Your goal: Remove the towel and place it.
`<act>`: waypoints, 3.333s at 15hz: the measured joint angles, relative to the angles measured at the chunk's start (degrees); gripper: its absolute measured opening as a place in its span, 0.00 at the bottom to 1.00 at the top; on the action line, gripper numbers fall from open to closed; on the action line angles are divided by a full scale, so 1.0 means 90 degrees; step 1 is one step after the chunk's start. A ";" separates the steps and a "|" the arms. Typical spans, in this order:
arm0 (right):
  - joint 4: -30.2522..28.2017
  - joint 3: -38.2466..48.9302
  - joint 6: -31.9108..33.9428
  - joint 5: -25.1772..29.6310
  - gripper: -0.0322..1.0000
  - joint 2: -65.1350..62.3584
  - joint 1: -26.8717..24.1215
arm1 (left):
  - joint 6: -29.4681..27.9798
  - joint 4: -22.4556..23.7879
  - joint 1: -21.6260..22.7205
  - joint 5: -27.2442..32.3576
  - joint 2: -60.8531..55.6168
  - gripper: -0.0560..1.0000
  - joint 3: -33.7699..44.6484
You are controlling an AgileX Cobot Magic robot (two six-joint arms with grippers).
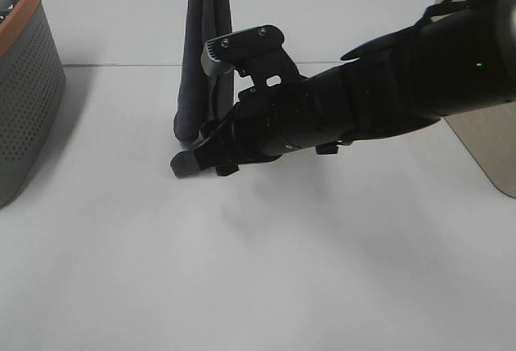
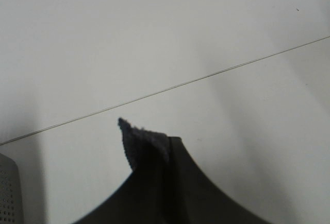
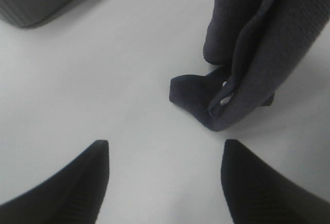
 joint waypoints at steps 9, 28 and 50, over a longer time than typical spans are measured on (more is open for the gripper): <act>0.0038 -0.1203 0.0719 -0.1025 0.64 0.1324 0.0057 | 0.0013 -0.0006 0.0000 0.0000 0.0000 0.05 0.0000; -0.3826 -0.1776 0.5621 -0.1961 0.16 0.1884 0.0057 | 0.0006 -0.0306 0.0000 0.0000 0.0000 0.05 0.0000; -0.7996 -0.2285 0.5539 0.4304 0.05 -0.1541 -0.2566 | 0.0643 -0.3501 0.2362 -0.1280 -0.0503 0.05 -0.0178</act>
